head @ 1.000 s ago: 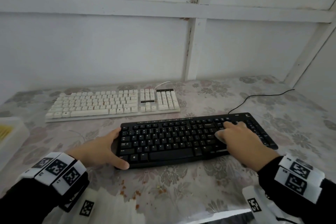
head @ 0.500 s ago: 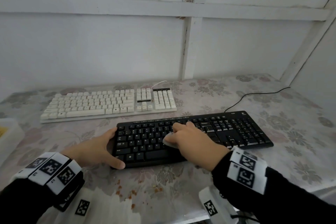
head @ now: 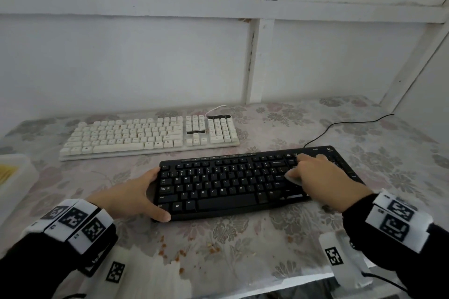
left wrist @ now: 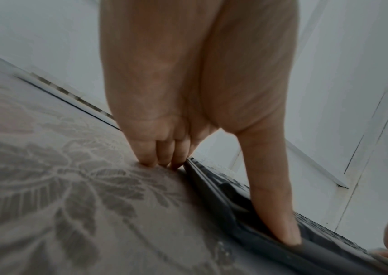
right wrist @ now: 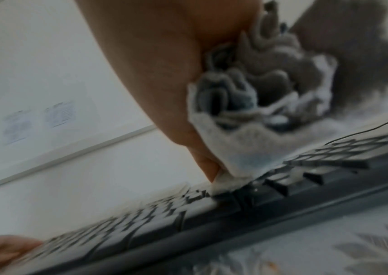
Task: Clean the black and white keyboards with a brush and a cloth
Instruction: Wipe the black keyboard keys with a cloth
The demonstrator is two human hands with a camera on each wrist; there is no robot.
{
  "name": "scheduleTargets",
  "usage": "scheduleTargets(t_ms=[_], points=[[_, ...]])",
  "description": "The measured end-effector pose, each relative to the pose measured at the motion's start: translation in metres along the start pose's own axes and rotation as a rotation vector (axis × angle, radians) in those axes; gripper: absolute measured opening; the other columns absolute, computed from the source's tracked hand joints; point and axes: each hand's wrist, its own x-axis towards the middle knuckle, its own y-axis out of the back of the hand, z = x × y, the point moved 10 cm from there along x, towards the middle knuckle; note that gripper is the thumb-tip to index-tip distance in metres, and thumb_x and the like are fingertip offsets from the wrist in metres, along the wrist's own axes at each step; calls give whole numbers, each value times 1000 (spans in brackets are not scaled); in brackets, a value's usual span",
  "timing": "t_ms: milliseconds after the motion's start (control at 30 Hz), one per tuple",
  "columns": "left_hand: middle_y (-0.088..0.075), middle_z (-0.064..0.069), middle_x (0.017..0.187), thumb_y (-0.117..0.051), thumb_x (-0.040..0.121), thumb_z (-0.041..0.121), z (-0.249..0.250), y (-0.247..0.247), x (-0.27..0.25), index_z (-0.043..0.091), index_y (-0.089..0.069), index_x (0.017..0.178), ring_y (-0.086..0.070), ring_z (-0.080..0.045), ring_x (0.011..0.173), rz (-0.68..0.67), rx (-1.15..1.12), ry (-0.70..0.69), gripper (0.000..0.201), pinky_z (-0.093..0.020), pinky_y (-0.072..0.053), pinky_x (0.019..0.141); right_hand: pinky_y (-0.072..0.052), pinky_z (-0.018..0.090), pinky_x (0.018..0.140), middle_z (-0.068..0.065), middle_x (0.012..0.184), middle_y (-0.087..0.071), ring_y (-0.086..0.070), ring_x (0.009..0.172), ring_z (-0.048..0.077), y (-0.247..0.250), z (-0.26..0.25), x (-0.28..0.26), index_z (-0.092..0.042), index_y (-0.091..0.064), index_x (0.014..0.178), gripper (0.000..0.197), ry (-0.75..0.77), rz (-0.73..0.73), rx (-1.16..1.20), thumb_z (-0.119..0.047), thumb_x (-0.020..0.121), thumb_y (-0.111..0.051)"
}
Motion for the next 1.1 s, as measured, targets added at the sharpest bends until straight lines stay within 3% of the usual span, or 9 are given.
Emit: scheduleTargets(t_ms=[67,133,200,300,400,600,800,967,1100], points=[[-31,17,150,-92,29,59,1,0,0,35,-9,151,-36,-10,135,0,2,-8,150,-40,-32,113,-26,23,55,-7,76,-25,-33,74,17,3,-2,6,-20,-46,69,31,26,50,53,6,85,-43],[-32,17,150,-91,28,60,2,0,-1,34,-8,151,-36,-10,135,2,8,-5,151,-40,-32,114,-39,28,66,-6,84,-35,-34,75,17,12,-24,12,-20,-55,87,18,120,160,152,-6,93,-47],[-32,16,150,-91,26,61,3,0,-2,35,-8,151,-36,-11,135,6,17,-1,152,-40,-32,113,-43,35,74,-5,91,-40,-37,82,20,12,-61,15,-25,-55,93,13,251,178,239,-16,97,-48],[-32,17,150,-90,26,61,3,1,-3,35,-9,151,-37,-10,134,13,16,4,152,-39,-33,113,-42,37,71,-4,89,-35,-33,77,20,1,-99,16,-27,-51,89,20,348,147,228,-9,96,-47],[-34,18,148,-91,26,59,5,0,-4,36,-12,150,-38,-10,133,6,-8,-6,149,-39,-32,113,-43,35,66,-5,85,-31,-29,75,17,-4,-84,17,-23,-49,87,24,295,160,195,1,91,-48],[-39,22,140,-93,31,51,10,-2,-7,40,-17,147,-40,-9,130,-10,-43,-21,139,-39,-33,112,-45,38,68,-6,87,-34,-33,76,16,-14,-20,8,-24,-49,95,17,150,152,151,-8,92,-48],[-38,19,142,-95,30,47,12,-3,-8,37,-17,148,-41,-10,130,-18,-83,-26,142,-39,-34,112,-44,34,64,-7,85,-34,-33,74,14,-25,43,4,-25,-52,96,20,-8,119,30,-6,92,-47],[-37,17,145,-95,33,47,11,-2,-8,37,-15,149,-40,-10,131,-8,-63,-22,141,-40,-34,112,-27,26,57,-7,82,-34,-32,72,13,-26,77,0,-25,-59,93,22,-84,87,-93,-5,90,-49],[-38,19,144,-94,29,51,13,-3,-9,38,-15,148,-41,-9,130,-10,-58,-22,143,-39,-34,112,-29,22,53,-6,85,-34,-35,77,18,-17,90,2,-27,-62,88,30,-157,110,-88,0,88,-49]])
